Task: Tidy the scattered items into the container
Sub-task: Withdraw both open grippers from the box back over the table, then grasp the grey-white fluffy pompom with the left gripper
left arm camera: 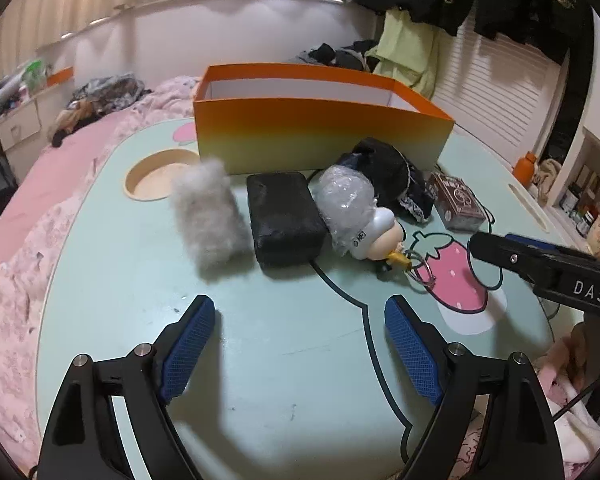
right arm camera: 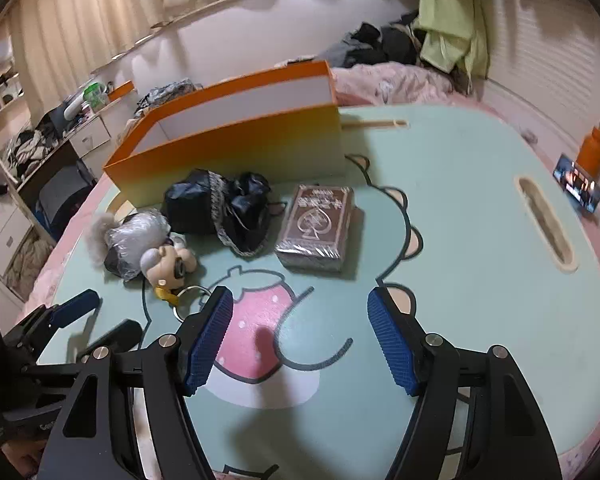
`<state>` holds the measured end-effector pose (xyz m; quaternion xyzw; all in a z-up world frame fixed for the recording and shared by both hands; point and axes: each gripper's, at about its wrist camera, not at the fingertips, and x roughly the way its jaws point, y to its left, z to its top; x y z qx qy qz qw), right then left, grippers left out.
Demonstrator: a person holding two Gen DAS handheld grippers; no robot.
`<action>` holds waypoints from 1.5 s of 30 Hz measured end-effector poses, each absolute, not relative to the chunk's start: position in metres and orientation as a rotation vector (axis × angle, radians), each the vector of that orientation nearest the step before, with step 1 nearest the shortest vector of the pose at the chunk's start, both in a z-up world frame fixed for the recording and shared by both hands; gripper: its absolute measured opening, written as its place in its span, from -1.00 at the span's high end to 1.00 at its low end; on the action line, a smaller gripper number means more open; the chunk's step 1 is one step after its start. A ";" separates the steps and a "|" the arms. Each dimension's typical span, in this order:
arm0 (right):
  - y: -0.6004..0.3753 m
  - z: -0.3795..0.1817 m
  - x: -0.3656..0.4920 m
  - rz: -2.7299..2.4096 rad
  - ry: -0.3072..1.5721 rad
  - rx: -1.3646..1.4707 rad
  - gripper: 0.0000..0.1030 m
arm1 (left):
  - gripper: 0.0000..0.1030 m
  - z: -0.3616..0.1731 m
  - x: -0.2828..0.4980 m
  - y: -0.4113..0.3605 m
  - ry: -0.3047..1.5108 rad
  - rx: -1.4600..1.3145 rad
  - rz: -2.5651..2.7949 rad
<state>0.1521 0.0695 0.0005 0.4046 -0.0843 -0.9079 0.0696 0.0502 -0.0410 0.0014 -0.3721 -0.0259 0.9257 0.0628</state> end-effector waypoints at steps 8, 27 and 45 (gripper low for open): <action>0.073 -0.004 0.151 -2.699 -0.290 1.238 -0.40 | -0.87 -0.002 0.051 -0.034 0.010 -1.135 2.783; 0.076 -0.004 0.150 -2.680 -0.320 1.223 -0.45 | -0.41 0.034 0.006 -0.093 -0.175 -1.071 2.845; 0.087 -0.004 0.152 -2.670 -0.417 1.198 -0.45 | 0.56 0.012 0.002 -0.114 -0.316 -1.074 2.802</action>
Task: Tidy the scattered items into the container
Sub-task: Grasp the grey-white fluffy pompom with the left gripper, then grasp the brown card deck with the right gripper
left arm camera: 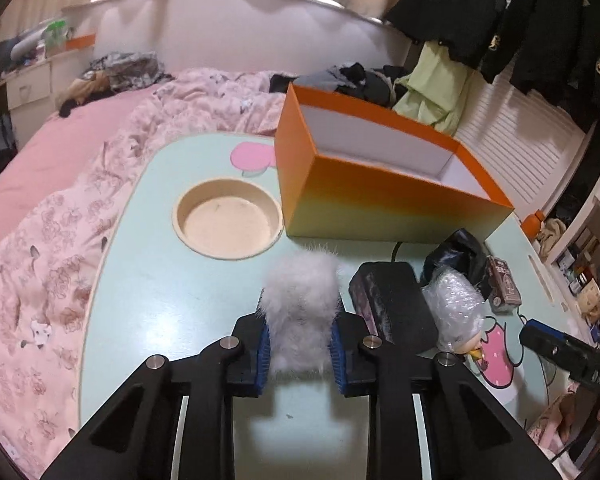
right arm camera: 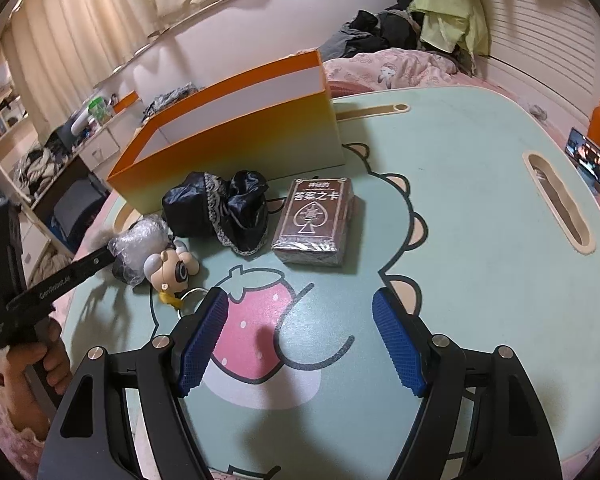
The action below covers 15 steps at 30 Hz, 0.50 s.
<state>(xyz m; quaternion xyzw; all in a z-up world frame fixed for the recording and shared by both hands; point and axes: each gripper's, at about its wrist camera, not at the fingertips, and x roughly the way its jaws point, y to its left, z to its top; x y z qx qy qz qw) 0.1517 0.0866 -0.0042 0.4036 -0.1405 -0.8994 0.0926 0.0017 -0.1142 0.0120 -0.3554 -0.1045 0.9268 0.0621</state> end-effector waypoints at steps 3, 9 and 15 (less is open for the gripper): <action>0.099 -0.001 0.151 -2.699 -0.494 1.174 -0.45 | 0.56 0.019 0.009 -0.113 -0.295 -1.046 2.804; 0.084 0.012 0.131 -2.767 -0.342 1.193 -0.45 | 0.56 0.033 0.016 -0.112 -0.290 -1.004 2.802; 0.060 0.005 0.110 -2.783 -0.134 1.268 -0.36 | 0.56 0.037 0.018 -0.108 -0.276 -0.996 2.796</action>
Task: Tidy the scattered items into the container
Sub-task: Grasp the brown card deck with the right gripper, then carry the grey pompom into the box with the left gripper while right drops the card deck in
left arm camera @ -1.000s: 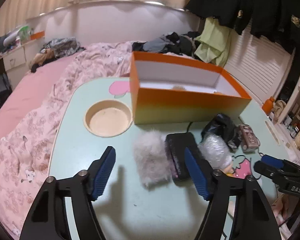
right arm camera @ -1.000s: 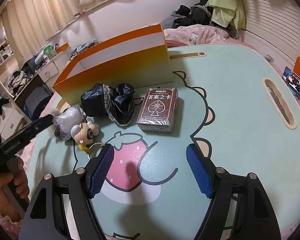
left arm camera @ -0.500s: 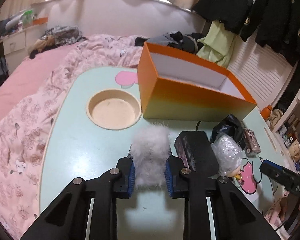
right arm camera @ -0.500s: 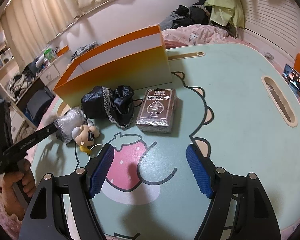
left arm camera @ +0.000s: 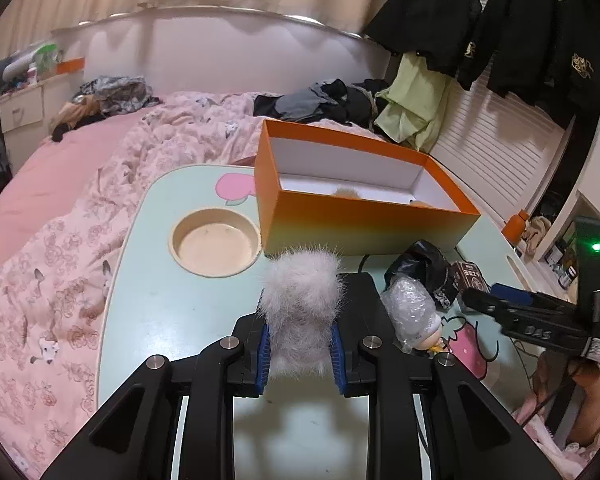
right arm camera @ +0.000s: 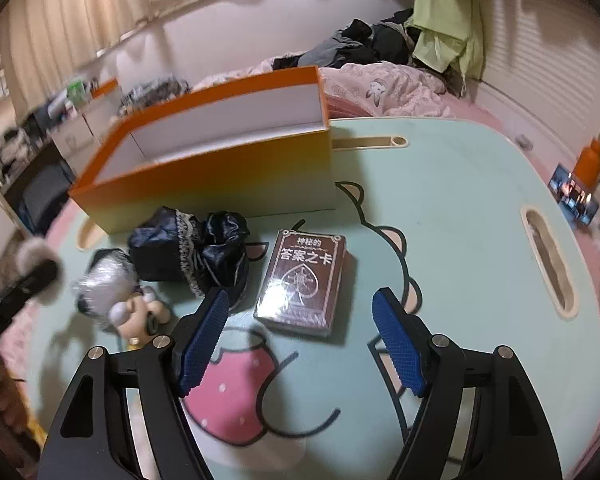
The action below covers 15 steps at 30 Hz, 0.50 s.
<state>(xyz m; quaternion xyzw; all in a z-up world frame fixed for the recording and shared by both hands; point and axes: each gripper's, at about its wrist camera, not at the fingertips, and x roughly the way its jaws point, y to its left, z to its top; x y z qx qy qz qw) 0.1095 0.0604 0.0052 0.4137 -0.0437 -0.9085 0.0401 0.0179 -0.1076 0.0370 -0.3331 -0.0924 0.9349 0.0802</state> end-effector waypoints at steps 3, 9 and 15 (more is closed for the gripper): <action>0.059 0.002 0.115 -2.778 -0.095 1.262 0.15 | 0.56 0.038 0.019 -0.105 -0.267 -0.994 2.793; 0.067 0.007 0.130 -2.775 -0.160 1.179 0.16 | 0.56 0.041 0.020 -0.100 -0.261 -0.980 2.786; 0.067 0.026 0.128 -2.778 -0.176 1.089 0.16 | 0.56 0.057 0.009 -0.088 -0.244 -0.936 2.777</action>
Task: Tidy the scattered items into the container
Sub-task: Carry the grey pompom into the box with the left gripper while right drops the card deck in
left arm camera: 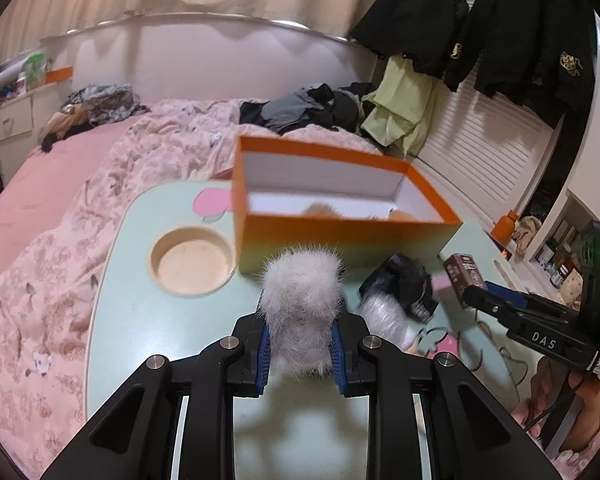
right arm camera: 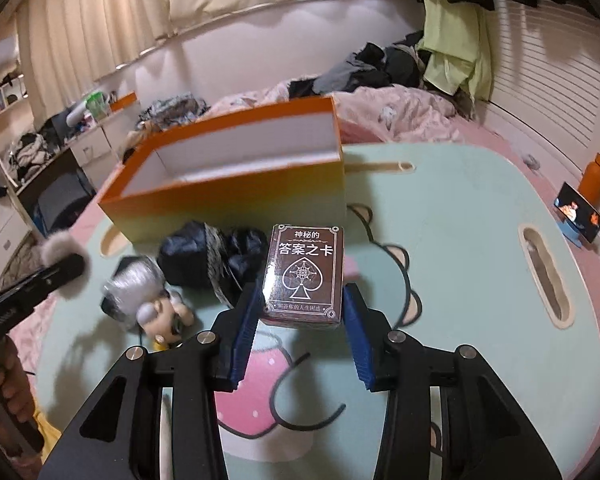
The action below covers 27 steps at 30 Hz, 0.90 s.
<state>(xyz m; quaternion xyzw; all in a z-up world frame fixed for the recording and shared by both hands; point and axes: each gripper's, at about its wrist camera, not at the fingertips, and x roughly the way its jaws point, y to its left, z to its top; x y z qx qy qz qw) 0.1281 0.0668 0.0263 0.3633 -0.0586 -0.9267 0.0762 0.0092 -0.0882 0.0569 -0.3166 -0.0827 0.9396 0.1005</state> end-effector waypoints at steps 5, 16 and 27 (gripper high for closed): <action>0.056 0.053 0.110 -2.786 -0.142 1.003 0.16 | 0.56 0.075 -0.012 -0.067 -0.210 -0.889 2.761; 0.039 0.072 0.047 -2.763 -0.151 1.012 0.16 | 0.55 0.081 -0.075 -0.050 -0.301 -0.899 2.771; 0.051 0.063 0.059 -2.785 -0.263 0.955 -0.22 | -0.29 0.076 -0.065 -0.075 -0.409 -0.871 2.834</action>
